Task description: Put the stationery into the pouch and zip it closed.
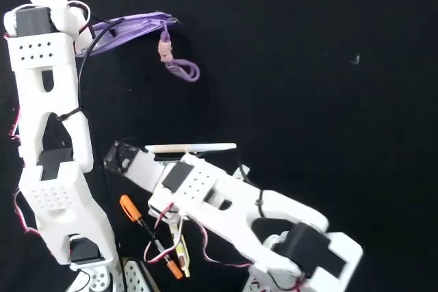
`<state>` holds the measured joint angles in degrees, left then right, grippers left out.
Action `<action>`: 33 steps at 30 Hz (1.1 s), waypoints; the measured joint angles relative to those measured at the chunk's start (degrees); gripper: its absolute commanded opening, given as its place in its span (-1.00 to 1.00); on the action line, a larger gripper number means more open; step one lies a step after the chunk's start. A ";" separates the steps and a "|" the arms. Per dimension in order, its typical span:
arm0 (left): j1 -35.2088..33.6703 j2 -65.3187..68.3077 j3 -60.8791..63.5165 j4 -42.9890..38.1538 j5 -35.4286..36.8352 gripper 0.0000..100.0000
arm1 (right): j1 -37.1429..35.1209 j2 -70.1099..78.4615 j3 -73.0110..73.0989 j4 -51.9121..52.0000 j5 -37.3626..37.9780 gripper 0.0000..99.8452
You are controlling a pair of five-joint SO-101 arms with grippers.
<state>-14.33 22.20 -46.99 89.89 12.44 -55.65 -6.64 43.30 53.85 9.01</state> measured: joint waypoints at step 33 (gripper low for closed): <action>0.00 0.00 0.00 0.00 0.00 -0.94 | -3.16 13.36 -13.80 1.41 -6.51 -0.65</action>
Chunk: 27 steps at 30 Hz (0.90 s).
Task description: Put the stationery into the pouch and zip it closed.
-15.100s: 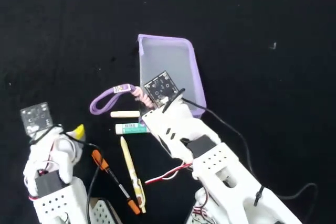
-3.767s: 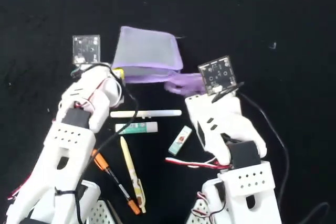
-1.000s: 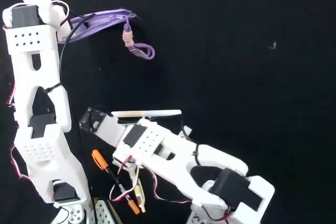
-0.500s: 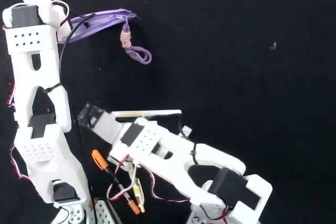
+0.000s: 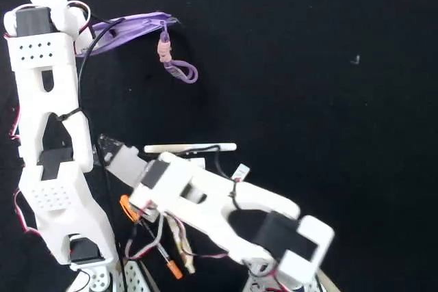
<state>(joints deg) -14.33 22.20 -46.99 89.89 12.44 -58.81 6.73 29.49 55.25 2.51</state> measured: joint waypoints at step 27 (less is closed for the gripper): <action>0.00 0.00 0.00 0.00 0.00 -0.94 | 3.34 14.59 -16.53 13.98 1.93 -0.98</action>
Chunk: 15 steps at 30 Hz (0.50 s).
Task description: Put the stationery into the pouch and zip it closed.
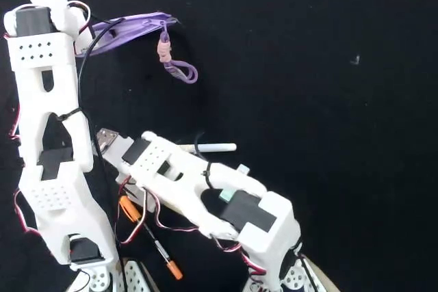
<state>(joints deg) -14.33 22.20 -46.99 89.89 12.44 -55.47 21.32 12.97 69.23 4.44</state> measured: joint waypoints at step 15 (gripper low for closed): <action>0.00 0.00 0.00 1.58 0.00 -0.94 | 11.52 -11.87 5.01 0.26 0.18 -0.98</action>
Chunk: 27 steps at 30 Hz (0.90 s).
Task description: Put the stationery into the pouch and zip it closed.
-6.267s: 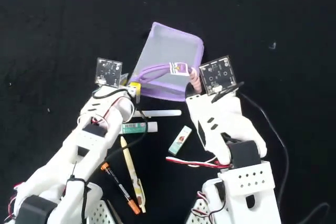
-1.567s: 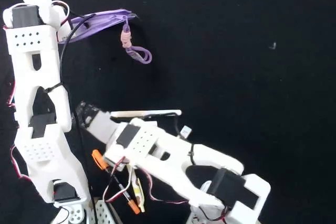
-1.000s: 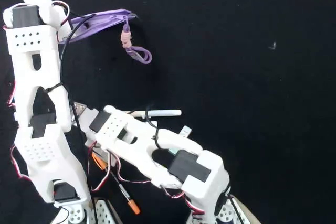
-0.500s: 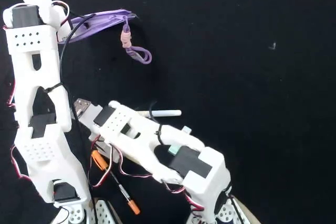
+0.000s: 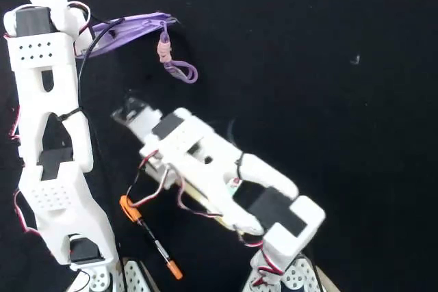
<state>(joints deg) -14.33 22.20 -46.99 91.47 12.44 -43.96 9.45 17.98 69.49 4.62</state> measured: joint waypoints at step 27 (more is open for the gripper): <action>2.81 0.09 -6.95 7.56 0.26 -0.94 | 10.02 -29.10 -8.09 -7.03 0.00 -0.98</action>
<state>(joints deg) -11.52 22.29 -53.93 99.03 12.70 -33.93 -19.65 9.89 62.46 4.62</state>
